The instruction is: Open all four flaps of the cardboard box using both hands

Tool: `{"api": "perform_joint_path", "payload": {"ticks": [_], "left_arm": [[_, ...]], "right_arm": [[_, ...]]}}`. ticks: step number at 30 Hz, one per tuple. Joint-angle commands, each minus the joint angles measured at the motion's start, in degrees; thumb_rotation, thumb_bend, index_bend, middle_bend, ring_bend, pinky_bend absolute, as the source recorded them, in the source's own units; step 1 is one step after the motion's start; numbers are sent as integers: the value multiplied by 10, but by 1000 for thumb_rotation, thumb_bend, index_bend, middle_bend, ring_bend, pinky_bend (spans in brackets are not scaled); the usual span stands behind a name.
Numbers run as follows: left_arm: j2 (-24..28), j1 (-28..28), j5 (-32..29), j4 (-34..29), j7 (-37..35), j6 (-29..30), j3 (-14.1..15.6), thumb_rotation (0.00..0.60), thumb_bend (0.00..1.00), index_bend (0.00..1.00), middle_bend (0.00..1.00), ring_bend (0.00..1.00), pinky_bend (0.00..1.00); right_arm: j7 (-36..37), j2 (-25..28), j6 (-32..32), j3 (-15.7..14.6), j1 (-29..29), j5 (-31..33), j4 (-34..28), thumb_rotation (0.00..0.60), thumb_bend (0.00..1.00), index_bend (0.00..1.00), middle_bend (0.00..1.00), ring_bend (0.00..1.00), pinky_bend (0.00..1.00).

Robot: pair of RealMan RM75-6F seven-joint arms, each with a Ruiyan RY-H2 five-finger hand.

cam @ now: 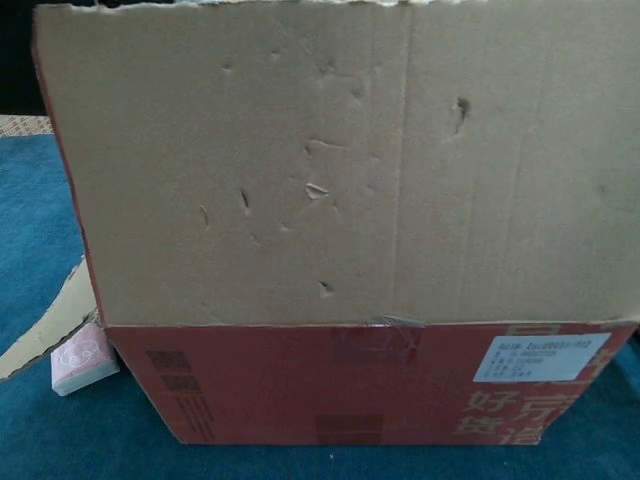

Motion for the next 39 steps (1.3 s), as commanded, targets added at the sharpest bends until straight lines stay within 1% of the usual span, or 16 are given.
{"api": "perform_joint_path", "payload": {"ticks": [1,6,17,32,35,39], "left_arm": [[14,-40,81,57,-90,98,72,127,117,359,0,0,0],[14,-59,124,79,-129,158,121,125,117,360,0,0,0],[0,-79,145,98,-133,219,190,125,120,359,0,0,0],[-16,-112,152,120,-141,255,244,117,121,360,0,0,0],[-15,-115,146,120,-133,260,251,117,122,359,0,0,0],[-9,-115,126,114,-102,254,257,117,121,360,0,0,0]], "right_arm": [[-2,0,-1,0,1,0,-2,600,1000,167,165,0,58],[-9,0,0,1,2,1,-7,600,1000,167,165,0,58],[-16,2,1,1,1,3,-15,600,1000,167,165,0,58],[-15,2,5,0,-1,2,-17,600,1000,167,165,0,58],[-14,2,6,0,-2,1,-17,600,1000,167,165,0,58],[-12,2,7,0,-3,0,-16,600,1000,167,165,0,58]]}}
